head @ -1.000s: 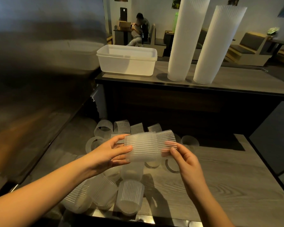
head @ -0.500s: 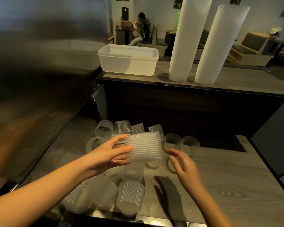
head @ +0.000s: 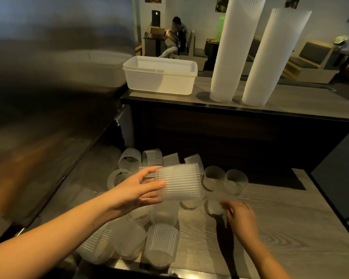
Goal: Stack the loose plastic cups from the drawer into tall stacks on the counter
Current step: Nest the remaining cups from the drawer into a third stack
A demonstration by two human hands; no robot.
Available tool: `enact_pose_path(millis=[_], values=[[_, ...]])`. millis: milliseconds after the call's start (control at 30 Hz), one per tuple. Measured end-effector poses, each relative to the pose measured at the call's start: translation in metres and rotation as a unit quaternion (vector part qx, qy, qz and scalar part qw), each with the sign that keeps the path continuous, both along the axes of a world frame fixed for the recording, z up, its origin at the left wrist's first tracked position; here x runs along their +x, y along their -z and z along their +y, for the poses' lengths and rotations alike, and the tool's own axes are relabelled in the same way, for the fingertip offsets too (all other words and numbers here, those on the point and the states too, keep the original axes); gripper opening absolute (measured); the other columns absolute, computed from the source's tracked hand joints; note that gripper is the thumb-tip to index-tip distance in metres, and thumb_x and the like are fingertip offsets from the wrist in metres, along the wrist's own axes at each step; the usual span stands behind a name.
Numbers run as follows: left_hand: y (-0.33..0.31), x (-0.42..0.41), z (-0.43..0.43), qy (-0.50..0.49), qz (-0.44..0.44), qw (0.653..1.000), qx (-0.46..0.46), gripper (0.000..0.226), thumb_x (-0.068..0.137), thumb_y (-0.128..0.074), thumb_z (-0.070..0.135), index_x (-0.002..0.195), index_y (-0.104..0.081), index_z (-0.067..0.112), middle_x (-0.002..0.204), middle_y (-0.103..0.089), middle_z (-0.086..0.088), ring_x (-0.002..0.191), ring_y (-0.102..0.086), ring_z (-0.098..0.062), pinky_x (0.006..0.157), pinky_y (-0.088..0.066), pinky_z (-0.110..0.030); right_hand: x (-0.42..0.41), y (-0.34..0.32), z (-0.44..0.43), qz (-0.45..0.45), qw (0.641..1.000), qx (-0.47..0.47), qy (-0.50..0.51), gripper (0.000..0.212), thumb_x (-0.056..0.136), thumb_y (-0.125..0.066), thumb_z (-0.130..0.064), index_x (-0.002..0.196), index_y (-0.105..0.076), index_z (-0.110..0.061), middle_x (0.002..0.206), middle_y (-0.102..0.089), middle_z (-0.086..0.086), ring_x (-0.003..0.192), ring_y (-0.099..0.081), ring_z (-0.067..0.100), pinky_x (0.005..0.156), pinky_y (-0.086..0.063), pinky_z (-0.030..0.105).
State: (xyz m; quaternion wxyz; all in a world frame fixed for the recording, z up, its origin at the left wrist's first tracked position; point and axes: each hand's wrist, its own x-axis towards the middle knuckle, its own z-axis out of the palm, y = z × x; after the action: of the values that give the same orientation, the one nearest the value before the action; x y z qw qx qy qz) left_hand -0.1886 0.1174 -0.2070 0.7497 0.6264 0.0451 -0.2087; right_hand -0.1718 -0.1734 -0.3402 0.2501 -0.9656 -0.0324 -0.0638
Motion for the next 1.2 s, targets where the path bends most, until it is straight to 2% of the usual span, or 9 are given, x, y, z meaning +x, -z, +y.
enact_pose_path(millis=[100,200,333,533,633,767,933,1133,1200], values=[[-0.001,0.000,0.000,-0.007,0.000,1.000,0.000,0.052,0.064,-0.068,0.018,0.114,-0.054,0.027,0.109,-0.064,-0.002,0.097,-0.067,-0.021,0.087,-0.054,-0.036,-0.008,-0.035,0.010,0.040,0.964,0.262,0.029,0.021,0.090,-0.051,-0.009,0.099,-0.058,-0.026,0.098,-0.061,-0.009,0.100,-0.058,0.013,0.078,-0.045,0.017],[-0.001,0.001,-0.001,-0.016,-0.002,1.000,-0.001,0.050,0.064,-0.067,0.018,0.112,-0.054,0.026,0.105,-0.065,-0.003,0.091,-0.067,-0.019,0.085,-0.055,-0.035,-0.016,-0.073,0.020,0.013,0.909,0.415,0.037,0.022,0.090,-0.050,-0.009,0.096,-0.061,-0.027,0.094,-0.067,-0.005,0.093,-0.062,0.005,0.073,-0.047,0.014],[-0.002,0.000,-0.004,-0.023,0.013,0.999,-0.029,0.048,0.069,-0.063,0.013,0.116,-0.052,0.020,0.088,-0.062,-0.006,0.045,-0.054,-0.005,0.087,-0.050,-0.037,-0.026,-0.106,0.031,-0.002,0.855,0.519,0.005,0.021,0.089,-0.050,-0.010,0.097,-0.064,-0.022,0.087,-0.072,-0.002,0.087,-0.066,0.007,0.078,-0.051,0.014],[-0.002,0.000,-0.001,-0.027,0.010,1.000,-0.001,0.059,0.064,-0.068,0.017,0.121,-0.052,0.021,0.106,-0.064,-0.008,0.073,-0.069,-0.012,0.075,-0.058,-0.030,-0.040,-0.122,0.051,0.017,0.850,0.526,-0.029,0.020,0.088,-0.051,-0.009,0.098,-0.065,-0.017,0.087,-0.072,-0.001,0.088,-0.066,0.009,0.078,-0.051,0.016],[-0.004,0.000,-0.002,-0.030,0.015,0.999,-0.006,0.057,0.065,-0.066,0.015,0.120,-0.051,0.020,0.104,-0.062,-0.008,0.061,-0.066,-0.009,0.074,-0.057,-0.030,-0.039,-0.121,0.053,0.023,0.852,0.524,-0.012,0.021,0.088,-0.051,-0.011,0.102,-0.064,-0.019,0.092,-0.071,-0.003,0.089,-0.065,0.006,0.075,-0.051,0.015],[-0.006,-0.002,-0.003,-0.022,0.014,1.000,0.002,0.055,0.065,-0.067,0.016,0.118,-0.053,0.022,0.104,-0.064,-0.008,0.069,-0.065,-0.012,0.073,-0.057,-0.029,-0.036,-0.121,0.051,0.036,0.863,0.504,-0.016,0.023,0.088,-0.051,-0.013,0.105,-0.063,-0.023,0.091,-0.071,-0.007,0.089,-0.065,0.003,0.076,-0.050,0.018],[-0.006,-0.004,-0.003,-0.009,0.014,1.000,0.016,0.056,0.066,-0.068,0.017,0.120,-0.052,0.024,0.108,-0.063,-0.006,0.071,-0.069,-0.010,0.080,-0.055,-0.031,-0.038,-0.119,0.060,0.049,0.868,0.492,-0.049,0.024,0.088,-0.051,-0.008,0.099,-0.063,-0.025,0.087,-0.071,-0.014,0.085,-0.063,-0.006,0.071,-0.047,0.007],[-0.007,-0.004,-0.004,-0.014,0.014,1.000,0.013,0.060,0.066,-0.067,0.016,0.123,-0.050,0.022,0.103,-0.064,-0.004,0.062,-0.066,-0.007,0.078,-0.055,-0.030,-0.042,-0.113,0.079,0.061,0.889,0.447,-0.081,0.028,0.090,-0.049,-0.013,0.098,-0.058,-0.038,0.100,-0.062,-0.023,0.094,-0.055,-0.018,0.080,-0.044,0.003],[-0.008,-0.004,-0.005,-0.022,0.008,1.000,0.011,0.058,0.066,-0.067,0.017,0.121,-0.050,0.023,0.102,-0.064,-0.004,0.063,-0.067,-0.008,0.075,-0.057,-0.028,-0.037,-0.114,0.076,0.049,0.881,0.463,-0.079,0.027,0.091,-0.047,-0.014,0.099,-0.061,-0.035,0.098,-0.065,-0.021,0.095,-0.058,-0.013,0.080,-0.046,0.006]])
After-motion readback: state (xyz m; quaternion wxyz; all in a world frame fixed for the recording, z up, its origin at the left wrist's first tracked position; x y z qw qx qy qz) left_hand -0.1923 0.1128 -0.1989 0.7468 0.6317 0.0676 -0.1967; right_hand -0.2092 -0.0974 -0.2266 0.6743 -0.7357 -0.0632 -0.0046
